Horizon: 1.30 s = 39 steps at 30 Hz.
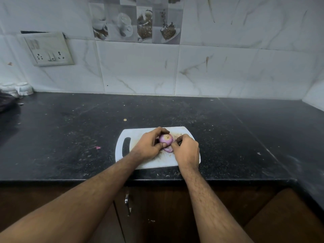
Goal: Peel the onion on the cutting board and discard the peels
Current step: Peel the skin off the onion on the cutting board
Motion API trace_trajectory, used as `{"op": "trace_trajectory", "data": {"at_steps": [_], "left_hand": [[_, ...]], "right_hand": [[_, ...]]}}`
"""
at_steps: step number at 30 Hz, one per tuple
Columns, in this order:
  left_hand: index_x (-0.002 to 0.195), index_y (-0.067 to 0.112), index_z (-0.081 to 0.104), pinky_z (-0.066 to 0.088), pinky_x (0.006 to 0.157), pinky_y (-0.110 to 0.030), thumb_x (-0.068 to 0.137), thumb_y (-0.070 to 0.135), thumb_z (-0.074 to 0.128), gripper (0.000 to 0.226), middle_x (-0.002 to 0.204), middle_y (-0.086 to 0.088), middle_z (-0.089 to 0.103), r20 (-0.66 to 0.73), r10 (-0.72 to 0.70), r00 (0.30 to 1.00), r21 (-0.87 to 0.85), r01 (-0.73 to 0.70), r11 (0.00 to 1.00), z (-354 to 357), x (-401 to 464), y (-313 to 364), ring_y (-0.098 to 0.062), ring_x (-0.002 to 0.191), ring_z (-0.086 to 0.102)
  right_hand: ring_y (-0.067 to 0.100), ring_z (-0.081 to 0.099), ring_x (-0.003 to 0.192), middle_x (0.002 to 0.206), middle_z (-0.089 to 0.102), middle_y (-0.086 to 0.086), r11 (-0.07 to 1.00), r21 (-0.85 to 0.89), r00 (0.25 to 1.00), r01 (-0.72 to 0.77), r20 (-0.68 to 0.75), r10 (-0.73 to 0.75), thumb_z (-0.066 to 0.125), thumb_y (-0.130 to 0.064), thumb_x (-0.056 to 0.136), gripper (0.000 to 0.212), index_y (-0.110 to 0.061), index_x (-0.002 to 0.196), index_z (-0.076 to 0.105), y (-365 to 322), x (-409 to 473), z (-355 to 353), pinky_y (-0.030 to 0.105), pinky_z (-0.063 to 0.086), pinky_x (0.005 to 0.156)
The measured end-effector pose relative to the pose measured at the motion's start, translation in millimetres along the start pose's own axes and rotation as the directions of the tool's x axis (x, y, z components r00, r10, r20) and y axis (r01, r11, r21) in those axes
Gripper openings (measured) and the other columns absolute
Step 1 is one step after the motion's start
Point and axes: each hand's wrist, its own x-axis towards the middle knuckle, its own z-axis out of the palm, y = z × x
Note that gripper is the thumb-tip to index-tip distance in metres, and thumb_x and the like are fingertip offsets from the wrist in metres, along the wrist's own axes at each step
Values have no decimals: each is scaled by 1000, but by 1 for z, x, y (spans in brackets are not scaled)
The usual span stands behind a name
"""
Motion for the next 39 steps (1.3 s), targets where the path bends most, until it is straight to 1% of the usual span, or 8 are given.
{"op": "trace_trajectory", "data": {"at_steps": [4,9,16,20,24,29,36,39], "left_hand": [[128,15,62,49,105,-18,95,6,71,36,125,5,70,0,-1,1000,-13,1,1000,0,-1,1,-8,118,65],[131,19,61,49,108,-21,98,11,69,35,125,7,69,16,-23,1000,-46,23,999,-1,0,-1,-8,119,65],[128,21,67,52,96,-13,90,20,74,38,125,2,55,8,-22,1000,-42,22,999,0,1,-1,-9,113,65],[124,24,66,52,91,-11,83,19,84,45,121,1,58,6,-4,1000,3,4,1000,0,3,-1,-11,109,65],[130,22,55,56,98,-27,89,15,79,48,124,1,65,-29,-3,1000,10,3,1000,3,3,-1,-14,110,67],[126,14,53,57,100,-30,97,16,70,33,121,-1,71,-34,-68,997,-71,66,995,2,3,-5,-13,110,70],[127,17,58,50,84,-11,92,23,77,40,120,3,66,-15,-50,999,-80,49,996,2,3,-2,-9,106,66],[123,18,58,50,85,-16,88,18,82,42,115,3,69,-31,-42,999,-59,40,997,3,3,-3,-10,101,67]], "right_hand": [[11,64,81,99,72,0,997,72,996,-35,-77,41,72,-19,96,14,-11,107,70,1,2,0,25,52,68],[17,69,79,95,65,-1,980,193,982,-42,-172,76,68,-14,97,6,-14,97,62,2,2,3,37,63,68],[11,60,90,105,64,1,968,248,961,-45,-254,109,60,-6,101,10,-8,110,62,5,3,-2,9,39,64],[18,66,102,112,67,4,954,300,943,-22,-310,120,56,-5,102,15,-9,115,62,7,3,-4,16,45,77],[12,61,116,132,63,-1,981,183,981,64,-192,-28,55,-8,104,30,-14,130,68,5,2,-2,18,42,91],[13,68,111,122,75,-5,965,163,975,204,54,-215,64,-24,101,30,-21,130,73,7,2,5,32,55,97],[18,70,110,119,77,2,969,128,976,213,20,-217,64,-19,102,28,-15,129,74,7,1,2,30,55,98],[21,68,106,117,72,4,963,50,962,263,66,-266,59,-17,105,32,-16,135,70,3,-3,-1,23,49,87]]}}
